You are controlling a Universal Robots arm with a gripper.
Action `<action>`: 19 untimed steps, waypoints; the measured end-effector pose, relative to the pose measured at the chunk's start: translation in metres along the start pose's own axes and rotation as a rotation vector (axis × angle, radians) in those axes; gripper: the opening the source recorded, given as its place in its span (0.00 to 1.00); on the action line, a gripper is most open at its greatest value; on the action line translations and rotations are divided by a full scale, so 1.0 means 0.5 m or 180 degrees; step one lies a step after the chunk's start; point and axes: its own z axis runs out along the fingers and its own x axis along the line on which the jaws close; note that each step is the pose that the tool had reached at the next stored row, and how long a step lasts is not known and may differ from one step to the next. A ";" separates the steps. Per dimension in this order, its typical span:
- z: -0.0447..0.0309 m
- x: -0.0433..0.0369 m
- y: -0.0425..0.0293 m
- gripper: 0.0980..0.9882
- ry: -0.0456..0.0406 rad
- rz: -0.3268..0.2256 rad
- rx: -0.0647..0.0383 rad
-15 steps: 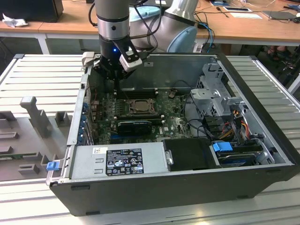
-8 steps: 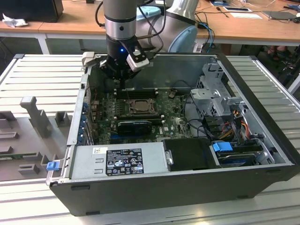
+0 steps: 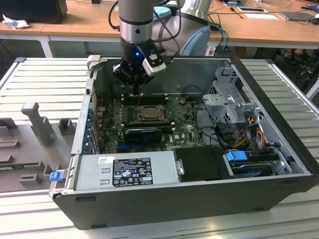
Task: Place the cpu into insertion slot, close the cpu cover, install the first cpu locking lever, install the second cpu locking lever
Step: 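Install the first cpu locking lever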
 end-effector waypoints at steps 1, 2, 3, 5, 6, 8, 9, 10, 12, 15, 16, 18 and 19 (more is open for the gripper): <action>0.001 -0.004 0.000 0.01 0.0000 0.0000 0.0000; 0.001 -0.010 -0.001 0.01 0.0000 0.0000 0.0001; 0.004 -0.020 -0.001 0.01 0.0000 0.0000 0.0000; 0.006 -0.026 -0.002 0.01 -0.0003 0.0000 -0.0060; 0.008 -0.027 -0.002 0.01 -0.0007 -0.0001 -0.0071; 0.009 -0.027 -0.002 0.01 -0.0034 -0.0002 -0.0069; 0.010 -0.027 -0.002 0.01 -0.0050 -0.0003 -0.0069; 0.011 -0.027 -0.002 0.01 -0.0068 -0.0004 -0.0067; 0.013 -0.028 -0.002 0.01 -0.0095 -0.0007 -0.0067; 0.023 -0.040 -0.003 0.01 -0.0094 -0.0006 -0.0066; 0.027 -0.044 -0.003 0.01 -0.0094 -0.0006 -0.0066; 0.034 -0.051 -0.004 0.01 -0.0094 -0.0006 -0.0067; 0.038 -0.054 -0.004 0.01 -0.0094 -0.0006 -0.0067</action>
